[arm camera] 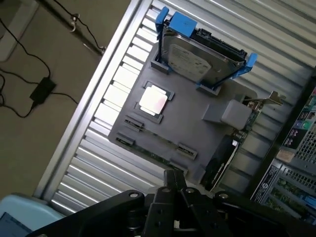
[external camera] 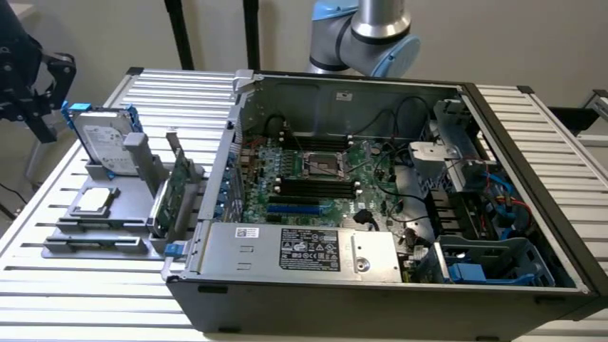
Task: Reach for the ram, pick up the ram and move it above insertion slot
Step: 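Pick up the ram and move it above insertion slot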
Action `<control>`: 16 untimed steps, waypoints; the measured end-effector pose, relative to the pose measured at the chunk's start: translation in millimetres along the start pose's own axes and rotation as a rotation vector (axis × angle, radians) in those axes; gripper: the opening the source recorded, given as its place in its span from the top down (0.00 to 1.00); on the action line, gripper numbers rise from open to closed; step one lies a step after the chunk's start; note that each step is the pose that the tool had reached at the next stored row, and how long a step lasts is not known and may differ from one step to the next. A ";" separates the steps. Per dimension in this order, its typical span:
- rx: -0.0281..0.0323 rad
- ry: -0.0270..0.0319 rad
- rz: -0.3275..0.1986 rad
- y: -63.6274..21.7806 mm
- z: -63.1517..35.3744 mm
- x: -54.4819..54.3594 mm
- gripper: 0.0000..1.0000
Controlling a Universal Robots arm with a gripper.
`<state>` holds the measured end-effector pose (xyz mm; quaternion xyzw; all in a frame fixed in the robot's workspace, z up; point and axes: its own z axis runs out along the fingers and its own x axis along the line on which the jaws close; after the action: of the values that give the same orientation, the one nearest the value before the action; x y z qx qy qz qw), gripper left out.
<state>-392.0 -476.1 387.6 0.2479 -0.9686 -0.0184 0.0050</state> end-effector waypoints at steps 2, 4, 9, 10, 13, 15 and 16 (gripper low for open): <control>0.0000 0.0014 -0.036 0.0 0.0 0.0 0.89; 0.0000 0.0028 -0.074 0.0 0.0 0.0 0.89; 0.0001 0.0062 -0.163 0.0 0.0 0.0 0.89; 0.0000 0.0069 -0.182 0.0 0.0 0.0 0.89; 0.0000 0.0090 -0.236 0.0 0.0 0.0 0.89; 0.0001 0.0105 -0.273 0.0 0.0 0.0 0.89; 0.0001 0.0112 -0.291 0.0 0.0 0.0 0.89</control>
<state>-392.0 -476.1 387.6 0.3858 -0.9224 -0.0175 0.0076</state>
